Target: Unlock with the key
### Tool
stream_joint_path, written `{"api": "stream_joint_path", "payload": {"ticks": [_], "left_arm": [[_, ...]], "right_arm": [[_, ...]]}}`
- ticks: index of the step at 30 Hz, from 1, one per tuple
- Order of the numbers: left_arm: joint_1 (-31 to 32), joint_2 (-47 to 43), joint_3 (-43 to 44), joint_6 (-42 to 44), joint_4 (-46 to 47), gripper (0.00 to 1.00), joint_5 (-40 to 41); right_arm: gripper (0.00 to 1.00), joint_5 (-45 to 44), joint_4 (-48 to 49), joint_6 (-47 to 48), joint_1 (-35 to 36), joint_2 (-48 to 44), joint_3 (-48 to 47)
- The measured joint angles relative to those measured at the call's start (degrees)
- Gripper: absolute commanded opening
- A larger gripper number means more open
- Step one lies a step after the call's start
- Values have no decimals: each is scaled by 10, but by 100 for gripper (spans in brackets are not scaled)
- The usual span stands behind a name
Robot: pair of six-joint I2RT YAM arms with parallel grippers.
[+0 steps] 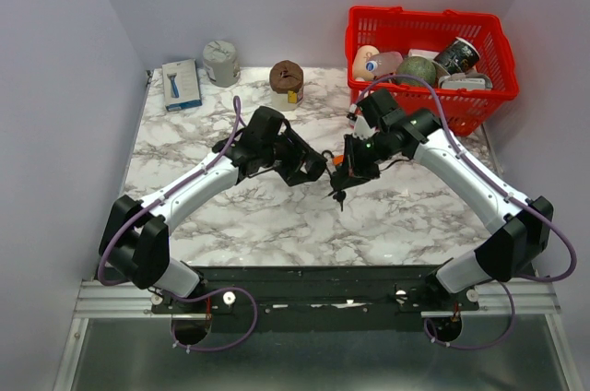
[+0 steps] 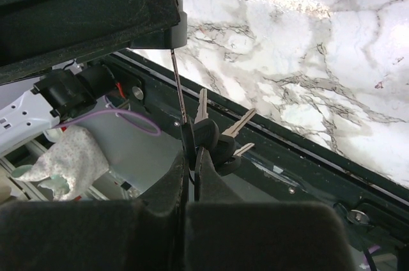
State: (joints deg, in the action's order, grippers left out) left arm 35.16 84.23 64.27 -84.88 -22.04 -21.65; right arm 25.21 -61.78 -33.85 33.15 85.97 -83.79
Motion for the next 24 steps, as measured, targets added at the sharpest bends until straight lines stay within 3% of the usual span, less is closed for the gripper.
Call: {"api": "stream_joint_path", "payload": {"ticks": [24], "left_arm": [[1, 0, 14, 9, -24, 0, 4]], "right_arm": [[1, 5, -8, -7, 61, 6, 12]]}}
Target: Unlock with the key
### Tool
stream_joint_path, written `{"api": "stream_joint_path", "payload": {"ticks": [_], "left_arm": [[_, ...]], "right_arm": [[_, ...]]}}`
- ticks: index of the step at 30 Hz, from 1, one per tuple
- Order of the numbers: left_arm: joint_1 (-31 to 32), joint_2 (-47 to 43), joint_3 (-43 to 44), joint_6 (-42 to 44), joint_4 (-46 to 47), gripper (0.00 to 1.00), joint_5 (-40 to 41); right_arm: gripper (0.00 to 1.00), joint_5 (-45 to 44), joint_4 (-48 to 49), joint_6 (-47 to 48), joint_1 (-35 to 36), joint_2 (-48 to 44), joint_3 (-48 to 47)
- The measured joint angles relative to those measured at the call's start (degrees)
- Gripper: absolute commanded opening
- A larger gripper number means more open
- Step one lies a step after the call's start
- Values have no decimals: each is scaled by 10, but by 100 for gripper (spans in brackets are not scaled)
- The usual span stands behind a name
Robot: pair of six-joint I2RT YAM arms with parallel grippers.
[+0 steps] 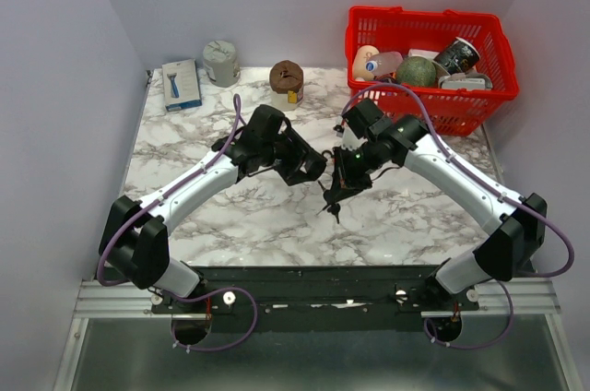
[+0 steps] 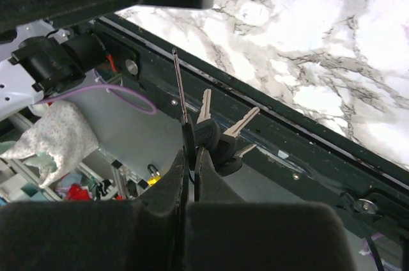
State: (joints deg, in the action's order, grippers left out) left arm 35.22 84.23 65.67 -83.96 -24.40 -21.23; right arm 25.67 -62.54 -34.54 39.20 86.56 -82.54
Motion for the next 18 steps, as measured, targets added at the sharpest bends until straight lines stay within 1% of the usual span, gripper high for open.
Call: {"api": "stream_joint_path", "payload": {"ticks": [9, 18], "left_arm": [[1, 0, 0, 2, -16, 0, 0], [2, -7, 0, 5, -17, 0, 0]], "right_arm": [[1, -38, -1, -3, 0, 5, -25], [1, -46, -1, -4, 0, 19, -27]]}}
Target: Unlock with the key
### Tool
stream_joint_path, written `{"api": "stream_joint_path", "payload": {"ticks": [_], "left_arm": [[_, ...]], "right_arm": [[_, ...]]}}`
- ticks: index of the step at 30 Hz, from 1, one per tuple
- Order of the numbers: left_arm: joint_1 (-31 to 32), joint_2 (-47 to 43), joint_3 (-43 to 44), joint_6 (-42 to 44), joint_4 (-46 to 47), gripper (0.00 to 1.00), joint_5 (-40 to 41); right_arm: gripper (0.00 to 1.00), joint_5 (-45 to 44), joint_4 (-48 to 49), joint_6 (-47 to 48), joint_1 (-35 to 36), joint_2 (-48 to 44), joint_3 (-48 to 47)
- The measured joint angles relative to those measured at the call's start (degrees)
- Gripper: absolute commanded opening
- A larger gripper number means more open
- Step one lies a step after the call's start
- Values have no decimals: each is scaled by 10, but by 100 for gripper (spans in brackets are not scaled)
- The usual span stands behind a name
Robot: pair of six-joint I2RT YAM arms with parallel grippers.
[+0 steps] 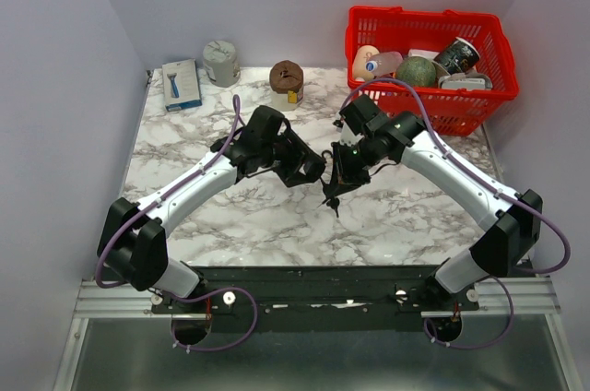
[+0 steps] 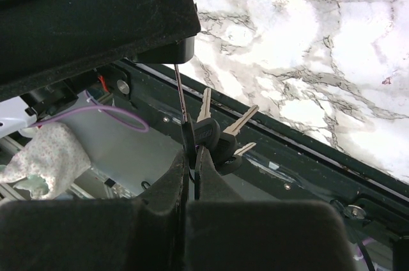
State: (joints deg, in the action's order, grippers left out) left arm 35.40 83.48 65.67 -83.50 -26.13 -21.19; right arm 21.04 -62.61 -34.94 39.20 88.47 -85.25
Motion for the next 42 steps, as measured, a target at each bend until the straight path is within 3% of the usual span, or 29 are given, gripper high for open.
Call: {"api": "stream_joint_path", "payload": {"ticks": [42], "left_arm": [[3, 0, 0, 2, 1, 0, 6]], "right_arm": [[1, -18, -1, 0, 1, 0, -15]]}}
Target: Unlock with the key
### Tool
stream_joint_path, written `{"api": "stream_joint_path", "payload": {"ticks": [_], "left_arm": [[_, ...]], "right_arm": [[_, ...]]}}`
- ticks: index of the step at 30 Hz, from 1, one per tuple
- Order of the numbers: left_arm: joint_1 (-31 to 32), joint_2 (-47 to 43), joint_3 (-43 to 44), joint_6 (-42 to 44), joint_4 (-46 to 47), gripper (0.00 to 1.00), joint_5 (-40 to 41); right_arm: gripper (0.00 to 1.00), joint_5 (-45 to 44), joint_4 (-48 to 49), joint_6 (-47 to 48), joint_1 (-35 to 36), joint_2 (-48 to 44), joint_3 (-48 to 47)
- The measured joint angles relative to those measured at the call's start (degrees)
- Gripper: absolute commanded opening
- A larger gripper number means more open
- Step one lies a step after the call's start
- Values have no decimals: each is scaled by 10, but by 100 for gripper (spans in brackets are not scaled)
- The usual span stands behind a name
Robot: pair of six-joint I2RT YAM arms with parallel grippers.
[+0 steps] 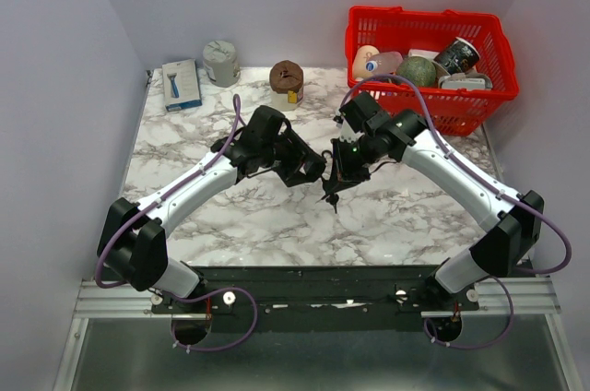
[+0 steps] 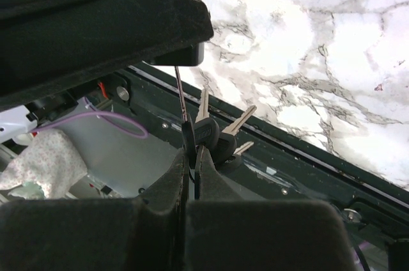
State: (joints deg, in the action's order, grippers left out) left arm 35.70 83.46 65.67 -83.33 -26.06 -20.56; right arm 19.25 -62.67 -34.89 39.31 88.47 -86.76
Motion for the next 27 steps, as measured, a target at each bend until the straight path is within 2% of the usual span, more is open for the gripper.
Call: {"api": "stream_joint_path", "payload": {"ticks": [27], "left_arm": [[0, 0, 3, 7, -2, 0, 9]], "right_arm": [[1, -6, -3, -2, 0, 13, -9]]}}
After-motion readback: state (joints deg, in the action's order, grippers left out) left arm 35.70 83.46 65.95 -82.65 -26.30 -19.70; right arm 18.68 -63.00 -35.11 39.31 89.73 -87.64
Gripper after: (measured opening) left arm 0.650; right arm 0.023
